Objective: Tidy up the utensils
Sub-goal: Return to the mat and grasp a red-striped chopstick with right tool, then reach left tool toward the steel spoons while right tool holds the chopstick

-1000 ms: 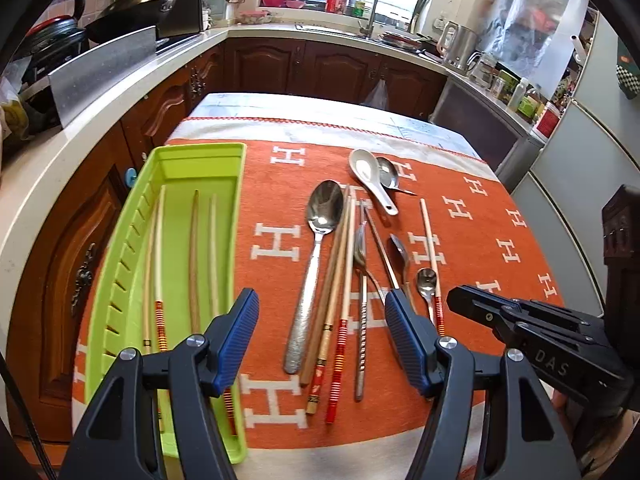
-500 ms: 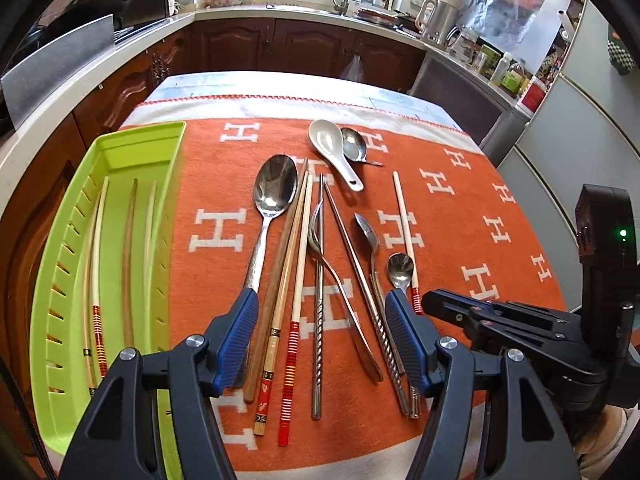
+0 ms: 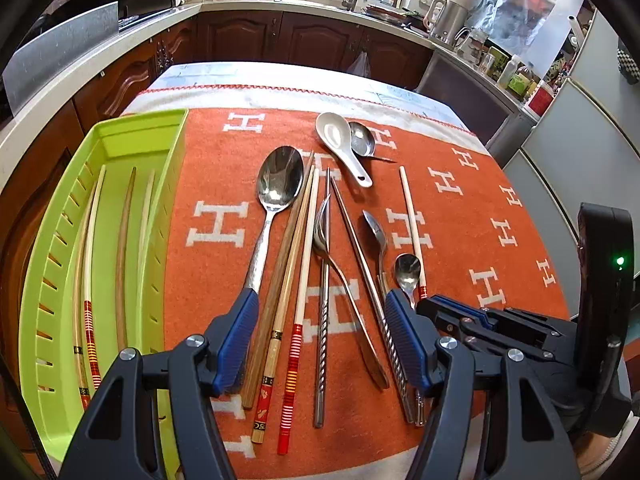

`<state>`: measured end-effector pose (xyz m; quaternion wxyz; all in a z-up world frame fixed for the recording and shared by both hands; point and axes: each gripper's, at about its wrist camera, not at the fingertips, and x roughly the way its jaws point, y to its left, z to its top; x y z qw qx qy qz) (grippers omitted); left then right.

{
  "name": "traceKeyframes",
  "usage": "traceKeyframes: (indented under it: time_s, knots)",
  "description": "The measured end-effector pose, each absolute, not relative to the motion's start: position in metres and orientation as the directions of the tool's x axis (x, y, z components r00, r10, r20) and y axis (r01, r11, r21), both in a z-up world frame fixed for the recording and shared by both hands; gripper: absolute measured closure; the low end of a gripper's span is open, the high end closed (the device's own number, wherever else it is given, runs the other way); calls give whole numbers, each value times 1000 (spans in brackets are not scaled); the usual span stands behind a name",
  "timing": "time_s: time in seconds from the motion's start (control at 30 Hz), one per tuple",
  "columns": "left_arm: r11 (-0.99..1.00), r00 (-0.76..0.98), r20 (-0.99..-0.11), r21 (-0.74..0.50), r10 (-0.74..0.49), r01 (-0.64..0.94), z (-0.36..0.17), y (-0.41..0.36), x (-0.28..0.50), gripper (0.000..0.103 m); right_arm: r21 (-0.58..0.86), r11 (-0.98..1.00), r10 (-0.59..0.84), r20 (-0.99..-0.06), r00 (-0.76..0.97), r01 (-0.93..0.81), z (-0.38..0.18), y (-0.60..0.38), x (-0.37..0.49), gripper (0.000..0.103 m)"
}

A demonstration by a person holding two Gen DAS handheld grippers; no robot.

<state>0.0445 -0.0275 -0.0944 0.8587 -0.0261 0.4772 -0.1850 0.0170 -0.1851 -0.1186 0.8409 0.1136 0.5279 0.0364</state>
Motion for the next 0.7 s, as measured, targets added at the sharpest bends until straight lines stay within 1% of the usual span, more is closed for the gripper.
traceKeyframes:
  time_s: [0.23, 0.43, 0.53, 0.57, 0.63, 0.67, 0.7]
  knots:
    - [925, 474, -806, -226, -354, 305, -92, -30, 41, 39, 128, 991, 98, -892, 441, 40, -118, -171, 19, 93]
    - [923, 479, -802, -226, -357, 311, -89, -31, 40, 39, 136, 990, 108, -894, 435, 33, -118, -175, 18, 93]
    - [915, 470, -797, -248, -379, 318, -88, -32, 40, 40, 155, 987, 121, -893, 433, 43, -119, -180, 16, 96]
    - [911, 462, -796, -262, -391, 320, -88, -33, 42, 41, 168, 985, 131, -893, 431, 48, -119, -182, 15, 96]
    - [906, 447, -798, -280, -404, 319, -90, -35, 45, 52, 184, 981, 137, -891, 434, 67, -119, -188, 14, 98]
    - [903, 439, -799, -289, -410, 317, -91, -37, 47, 54, 195, 977, 142, -888, 437, 81, -119, -192, 13, 98]
    - [899, 426, -801, -305, -421, 316, -93, -39, 50, 62, 205, 974, 145, -886, 440, 91, -119, -196, 12, 98]
